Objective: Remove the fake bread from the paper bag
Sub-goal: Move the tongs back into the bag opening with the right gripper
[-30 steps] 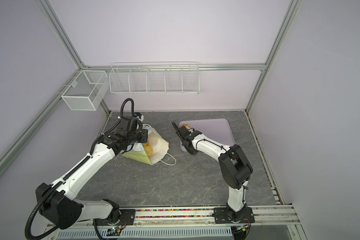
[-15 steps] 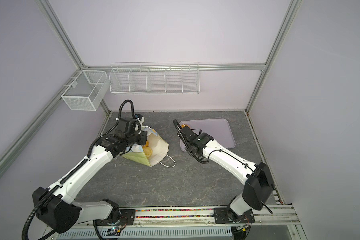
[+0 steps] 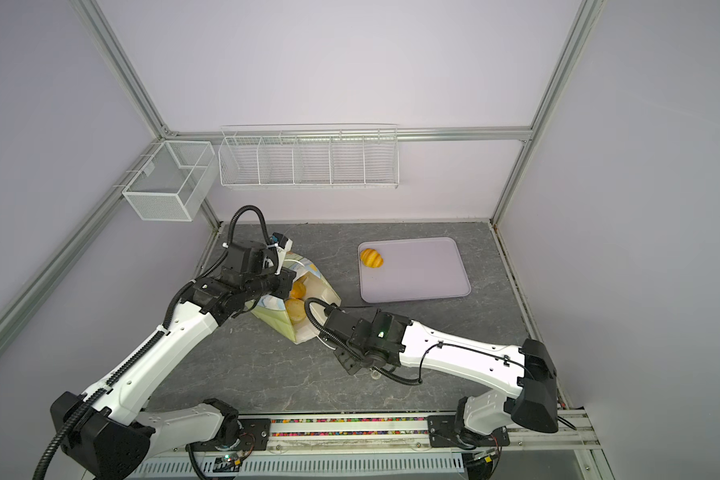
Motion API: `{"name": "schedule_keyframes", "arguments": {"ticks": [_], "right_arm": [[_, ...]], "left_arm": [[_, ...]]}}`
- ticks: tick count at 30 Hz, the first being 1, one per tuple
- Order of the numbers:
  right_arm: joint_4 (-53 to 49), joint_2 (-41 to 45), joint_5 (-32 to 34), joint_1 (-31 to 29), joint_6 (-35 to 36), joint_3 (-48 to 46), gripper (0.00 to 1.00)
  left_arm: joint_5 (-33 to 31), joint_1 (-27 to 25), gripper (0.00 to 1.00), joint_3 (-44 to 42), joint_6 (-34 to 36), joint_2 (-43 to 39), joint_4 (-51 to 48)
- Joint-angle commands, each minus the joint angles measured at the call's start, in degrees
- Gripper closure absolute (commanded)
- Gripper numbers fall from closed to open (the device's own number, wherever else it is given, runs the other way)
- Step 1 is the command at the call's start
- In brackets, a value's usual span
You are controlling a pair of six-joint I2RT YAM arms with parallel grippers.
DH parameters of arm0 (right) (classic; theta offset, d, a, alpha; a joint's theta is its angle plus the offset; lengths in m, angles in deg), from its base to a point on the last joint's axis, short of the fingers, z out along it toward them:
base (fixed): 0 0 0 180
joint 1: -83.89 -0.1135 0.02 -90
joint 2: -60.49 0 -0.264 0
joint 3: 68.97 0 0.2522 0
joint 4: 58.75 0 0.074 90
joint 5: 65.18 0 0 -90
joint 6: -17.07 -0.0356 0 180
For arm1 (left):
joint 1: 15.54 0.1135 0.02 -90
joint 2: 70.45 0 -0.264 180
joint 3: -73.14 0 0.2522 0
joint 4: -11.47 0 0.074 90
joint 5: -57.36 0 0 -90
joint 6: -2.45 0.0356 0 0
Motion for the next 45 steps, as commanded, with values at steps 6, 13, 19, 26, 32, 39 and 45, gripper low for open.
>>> {"name": "schedule_keyframes", "arguments": {"ticks": [6,13,19,26,32,39,45], "right_arm": [[2.15,-6.41,-0.54,-0.6,-0.33,1.28,0.62],[1.23,-7.36,4.23,-3.23,9.28,1.63,0.61],[-1.79,-10.62,10.8,-6.63,12.27,3.7,0.6],[-3.79,-14.68,14.5,-6.79,12.46,6.55,0.58],[-3.26,-16.97,15.71,-6.72,14.16,7.96,0.57],[-5.65,-21.22,19.2,-6.6,14.46,11.68,0.57],[-8.53,-21.46,22.63,-6.5,12.79,13.15,0.7]], "left_arm": [[6.59,-4.06,1.0,-2.32,3.42,-3.83,-0.15],[8.32,-4.03,1.0,-1.0,1.99,-2.76,-2.5],[9.89,-4.03,1.0,1.87,1.55,-0.16,-5.04],[12.79,-4.03,1.0,3.17,1.08,0.79,-5.42],[14.51,-4.03,1.0,3.93,0.8,0.77,-6.47],[15.17,-4.03,1.0,3.95,0.15,0.54,-5.98],[12.16,-4.04,1.0,3.87,-0.29,0.44,-6.22]]}}
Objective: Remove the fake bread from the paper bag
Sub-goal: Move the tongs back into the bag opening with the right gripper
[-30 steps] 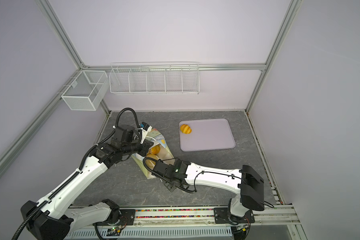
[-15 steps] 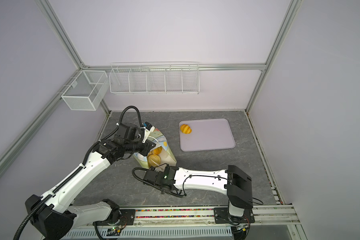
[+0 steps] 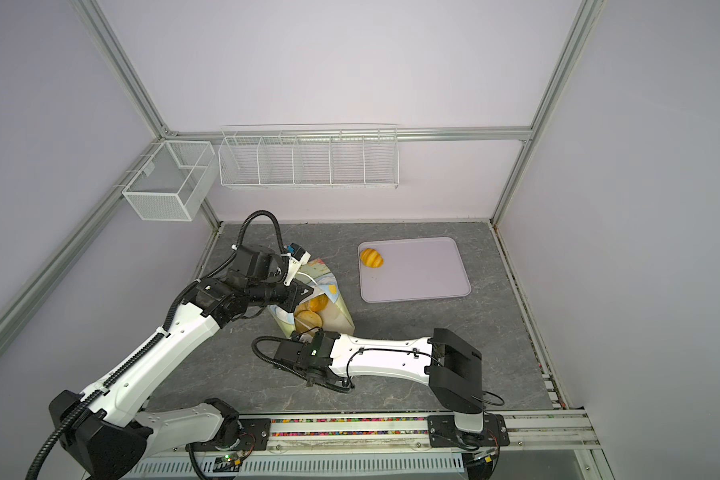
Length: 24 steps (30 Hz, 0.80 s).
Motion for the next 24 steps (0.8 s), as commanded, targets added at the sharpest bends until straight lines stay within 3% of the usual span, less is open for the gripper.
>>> {"name": "schedule_keyframes", "arguments": {"ticks": [1,10,24], "right_arm": [[-2.44,1.64,3.9,0.18,-1.35,0.65,0.73],[-1.61,7.72,4.96,0.87,-2.53,-2.24,0.94],[6.57,20.53,-3.01,2.9,-4.64,-9.7,0.94]], "left_arm": [[-0.67,-0.07,1.0,1.95,-1.22,-0.29,-0.14],[-2.16,0.01,1.0,1.77,-1.96,-0.23,0.65],[-5.61,1.1,1.0,2.56,-7.12,0.68,1.34]]}}
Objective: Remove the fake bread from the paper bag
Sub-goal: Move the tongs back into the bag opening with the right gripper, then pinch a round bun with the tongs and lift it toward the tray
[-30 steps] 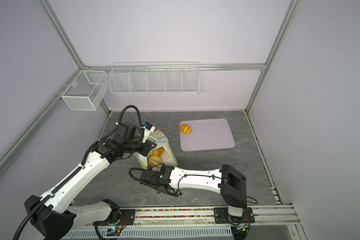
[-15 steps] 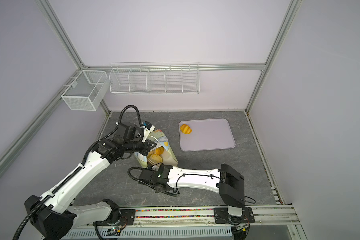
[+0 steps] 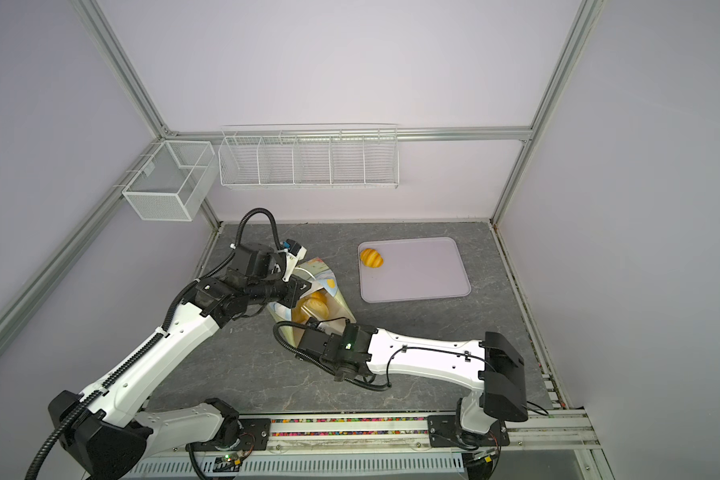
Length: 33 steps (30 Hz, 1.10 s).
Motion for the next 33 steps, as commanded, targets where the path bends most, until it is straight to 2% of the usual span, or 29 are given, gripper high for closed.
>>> {"name": "schedule_keyframes", "arguments": {"ticks": [1,7,19,27,33], "right_arm": [[4.72,5.16,-1.72,0.86,-1.61,-2.16,0.94],[7.05,10.85,-2.91,2.54,-0.53,-5.4,0.94],[11.02,20.38,-8.74,10.77,2.24,-7.62,0.94],[11.07,24.16,-14.3,20.3,4.67,-7.73,0.94],[11.99,27.21,-22.41,31.23,5.08,-8.95,0.94]], "left_arm": [[-2.14,0.93,1.0,2.11,-3.85,0.8,0.35],[-4.8,1.11,1.0,5.91,-10.67,4.33,1.99],[-7.31,1.15,1.0,9.91,-13.78,10.88,2.72],[-8.21,2.28,1.0,13.7,-14.15,14.84,0.7],[-7.44,2.98,1.0,13.91,-14.35,16.25,1.3]]}}
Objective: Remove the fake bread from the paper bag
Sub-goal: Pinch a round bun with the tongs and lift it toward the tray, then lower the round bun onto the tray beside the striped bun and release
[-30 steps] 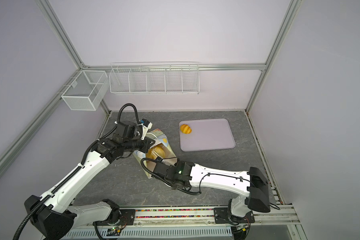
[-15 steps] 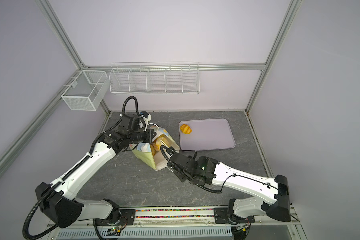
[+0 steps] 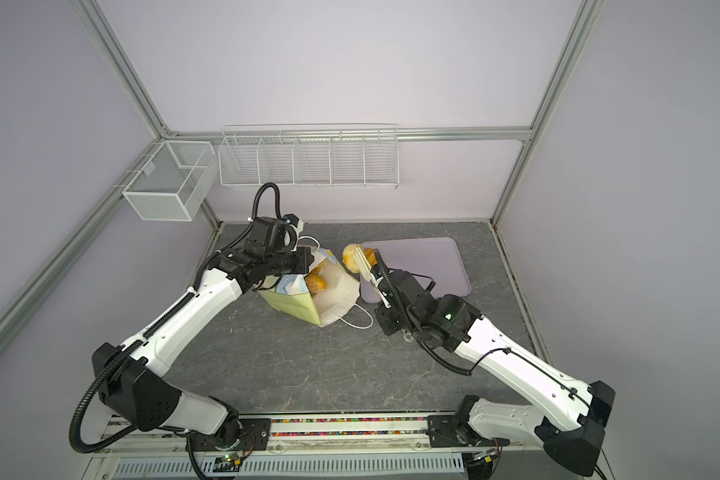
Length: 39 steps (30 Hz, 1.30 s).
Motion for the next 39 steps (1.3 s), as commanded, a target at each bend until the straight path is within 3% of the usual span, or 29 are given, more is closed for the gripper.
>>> {"name": "schedule_keyframes", "arguments": {"ticks": [1,10,13,29,36,39], "right_arm": [[3.19,2.02,-6.38,5.67,1.3,-1.01,0.94],[8.3,-5.06,-23.71,25.03,-1.11,-3.41,0.94],[10.85,-9.03,-28.59,28.48,-3.73,-3.3,0.94],[28.74,-28.16,-48.56,27.08,-15.37,-7.52,0.93],[26.96,-31.34,-47.02,27.83,-14.69,-7.95,0.93],[24.49,-31.7,-44.32,28.51,-13.78,-8.28,0.89]], "left_arm": [[-0.39,0.53,1.0,0.8,-1.15,1.04,-0.7],[-0.27,0.53,1.0,0.8,-0.91,-0.16,-1.12],[-0.48,0.62,1.0,0.77,-0.55,-0.93,-1.78],[-2.46,2.98,1.0,-3.54,0.79,-6.74,-4.06],[-2.64,3.42,1.0,-4.83,0.79,-7.95,-4.04],[-2.66,3.52,1.0,-4.93,0.86,-8.11,-4.1]]}}
